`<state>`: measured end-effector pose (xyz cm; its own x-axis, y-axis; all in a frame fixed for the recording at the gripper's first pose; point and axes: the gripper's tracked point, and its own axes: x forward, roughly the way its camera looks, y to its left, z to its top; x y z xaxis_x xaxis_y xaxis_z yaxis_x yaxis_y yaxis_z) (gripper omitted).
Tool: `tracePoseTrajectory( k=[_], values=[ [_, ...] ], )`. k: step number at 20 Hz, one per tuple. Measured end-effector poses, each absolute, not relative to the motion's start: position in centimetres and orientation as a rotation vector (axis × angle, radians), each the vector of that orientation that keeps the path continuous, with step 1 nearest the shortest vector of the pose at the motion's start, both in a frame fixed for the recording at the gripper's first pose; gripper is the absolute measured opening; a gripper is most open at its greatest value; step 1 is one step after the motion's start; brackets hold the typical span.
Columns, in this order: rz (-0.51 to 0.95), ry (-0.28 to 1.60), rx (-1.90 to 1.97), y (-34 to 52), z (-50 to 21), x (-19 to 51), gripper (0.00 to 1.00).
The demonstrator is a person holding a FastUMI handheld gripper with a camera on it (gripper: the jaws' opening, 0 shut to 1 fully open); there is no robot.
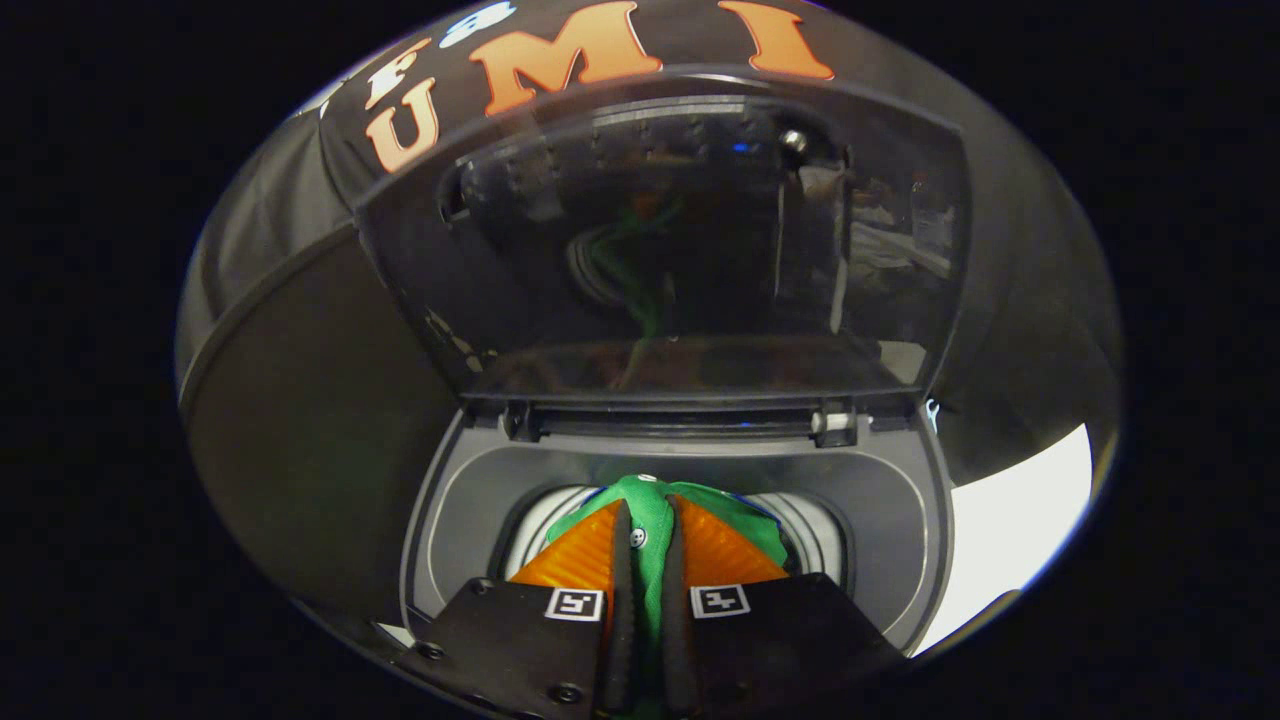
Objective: Put the clothes into the washing machine and then close the washing machine lid.
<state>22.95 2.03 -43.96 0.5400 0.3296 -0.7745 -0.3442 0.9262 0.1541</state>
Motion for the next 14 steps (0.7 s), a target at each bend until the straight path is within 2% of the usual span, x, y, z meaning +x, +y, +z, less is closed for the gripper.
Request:
tracePoseTrajectory(
  k=[9, 14],
  values=[
    [0.333, 1.073, -0.071, 1.2, -49.7, 21.2, 0.21],
    [0.300, 1.053, -0.097, 0.1, -49.5, 20.8, 0.57]
  ],
)
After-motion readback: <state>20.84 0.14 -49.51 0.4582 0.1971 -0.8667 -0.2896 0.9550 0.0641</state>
